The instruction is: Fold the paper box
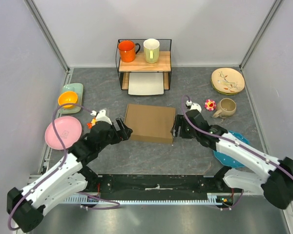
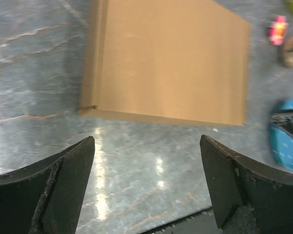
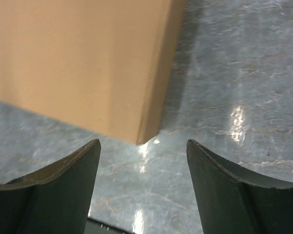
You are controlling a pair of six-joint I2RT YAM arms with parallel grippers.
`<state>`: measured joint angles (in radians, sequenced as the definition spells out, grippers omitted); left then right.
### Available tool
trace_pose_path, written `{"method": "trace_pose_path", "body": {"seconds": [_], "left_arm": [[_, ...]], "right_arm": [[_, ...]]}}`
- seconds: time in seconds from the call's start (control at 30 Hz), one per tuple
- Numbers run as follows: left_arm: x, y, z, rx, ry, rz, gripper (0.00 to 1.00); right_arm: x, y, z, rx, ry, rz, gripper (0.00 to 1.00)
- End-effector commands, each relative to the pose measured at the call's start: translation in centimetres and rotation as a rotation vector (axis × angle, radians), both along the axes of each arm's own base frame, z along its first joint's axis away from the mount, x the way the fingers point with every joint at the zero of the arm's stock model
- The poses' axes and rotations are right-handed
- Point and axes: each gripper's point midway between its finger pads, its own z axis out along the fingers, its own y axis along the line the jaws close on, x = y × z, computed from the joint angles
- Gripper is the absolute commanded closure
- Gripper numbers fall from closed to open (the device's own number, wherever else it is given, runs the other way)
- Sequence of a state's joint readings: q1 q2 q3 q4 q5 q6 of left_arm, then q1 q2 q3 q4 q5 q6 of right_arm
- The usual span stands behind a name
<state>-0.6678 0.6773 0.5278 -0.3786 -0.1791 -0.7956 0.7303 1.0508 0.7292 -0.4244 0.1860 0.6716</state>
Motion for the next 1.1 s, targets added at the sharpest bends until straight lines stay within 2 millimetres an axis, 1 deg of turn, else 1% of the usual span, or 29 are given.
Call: {"method": "trace_pose_path", "body": {"seconds": [0.0, 0.03, 0.07, 0.1, 0.13, 0.17, 0.2, 0.23, 0.27, 0.3, 0.33, 0.37, 0.4, 0.47, 0.5, 0.57, 0.67, 0.7, 0.77, 0.83, 0.87, 0.9, 0.93, 0.97, 1.0, 1.03, 1.07], "left_arm": [[4.0, 2.3, 0.2, 0.098, -0.041, 0.141, 0.04], [4.7, 2.5, -1.2, 0.127, 0.005, 0.155, 0.04], [5.2, 2.6, -1.8, 0.135, 0.027, 0.161, 0.04], [5.9, 2.8, -2.2, 0.115, 0.041, 0.167, 0.04], [6.3, 2.7, -3.4, 0.112, 0.074, 0.164, 0.04], [6.6, 2.5, -3.8, 0.094, 0.080, 0.154, 0.04], [6.4, 2.2, -4.7, 0.061, 0.105, 0.125, 0.05], [7.2, 1.5, -4.3, 0.019, 0.073, 0.110, 0.07], [7.2, 1.2, -4.9, 0.006, 0.086, 0.098, 0.07], [7.1, 0.8, -5.4, -0.005, 0.093, 0.083, 0.08], [7.2, -0.1, -5.1, -0.041, 0.087, 0.046, 0.10], [7.0, -0.5, -5.9, -0.047, 0.111, 0.028, 0.11], [6.5, -1.3, -6.1, -0.070, 0.129, -0.015, 0.12], [6.2, -2.1, -6.3, -0.105, 0.138, -0.050, 0.17], [5.6, -2.4, -6.7, -0.121, 0.159, -0.075, 0.19], [5.2, -2.9, -6.7, -0.153, 0.164, -0.088, 0.23], [4.3, -2.3, -6.9, -0.157, 0.159, -0.079, 0.25], [4.2, -2.2, -6.3, -0.163, 0.135, -0.077, 0.26], [3.9, -1.6, -6.4, -0.146, 0.137, -0.060, 0.25], [4.4, -0.1, -5.9, -0.088, 0.109, 0.001, 0.21], [4.8, 0.7, -5.4, -0.064, 0.105, 0.037, 0.18], [4.6, 1.9, -5.8, -0.014, 0.128, 0.073, 0.15], [4.8, 2.5, -5.0, -0.007, 0.113, 0.091, 0.14], [5.4, 2.9, -3.4, -0.007, 0.090, 0.108, 0.12], [5.0, 4.7, -4.0, 0.054, 0.140, 0.192, 0.08], [5.2, 5.3, -3.5, 0.059, 0.152, 0.241, 0.08], [5.7, 5.7, -1.9, 0.053, 0.147, 0.281, 0.08]], "right_arm": [[4.1, -0.6, -0.1, 0.032, -0.006, -0.144, 0.20], [4.5, -0.6, -1.1, 0.021, 0.016, -0.152, 0.20], [5.0, -1.1, -1.4, 0.027, 0.021, -0.170, 0.20], [5.5, -0.5, -1.4, 0.060, 0.015, -0.155, 0.20], [5.6, -0.6, -2.6, 0.056, 0.039, -0.153, 0.20], [6.0, -0.8, -2.9, 0.075, 0.045, -0.155, 0.20], [6.6, -0.3, -2.6, 0.105, 0.021, -0.140, 0.20], [6.4, 0.1, -3.5, 0.115, 0.044, -0.115, 0.20], [6.6, 0.2, -3.5, 0.129, 0.040, -0.106, 0.21], [7.2, 0.6, -3.2, 0.150, 0.015, -0.092, 0.21], [7.2, 0.7, -3.8, 0.147, 0.028, -0.081, 0.21], [7.1, 1.2, -3.9, 0.160, 0.036, -0.056, 0.21], [7.2, 1.5, -3.9, 0.165, 0.035, -0.040, 0.22], [7.3, 1.6, -4.7, 0.153, 0.054, -0.024, 0.23], [7.3, 1.6, -5.0, 0.149, 0.062, -0.020, 0.23], [7.4, 1.4, -5.5, 0.142, 0.076, -0.017, 0.24], [7.7, 1.1, -5.8, 0.137, 0.078, -0.024, 0.25], [7.8, 1.0, -6.0, 0.134, 0.082, -0.025, 0.25], [8.1, 1.0, -6.0, 0.134, 0.080, -0.026, 0.25], [8.4, 0.6, -5.2, 0.134, 0.062, -0.047, 0.25], [8.3, 0.2, -5.0, 0.123, 0.064, -0.062, 0.25], [8.6, -0.4, -3.4, 0.118, 0.019, -0.089, 0.24], [8.7, -0.9, -2.5, 0.110, -0.004, -0.107, 0.23], [8.3, -1.6, -2.0, 0.087, -0.004, -0.119, 0.22], [8.6, -2.3, 0.2, 0.082, -0.064, -0.147, 0.21], [8.5, -2.8, 1.2, 0.071, -0.083, -0.154, 0.21], [7.8, -3.4, 2.5, 0.058, -0.106, -0.147, 0.20]]}}
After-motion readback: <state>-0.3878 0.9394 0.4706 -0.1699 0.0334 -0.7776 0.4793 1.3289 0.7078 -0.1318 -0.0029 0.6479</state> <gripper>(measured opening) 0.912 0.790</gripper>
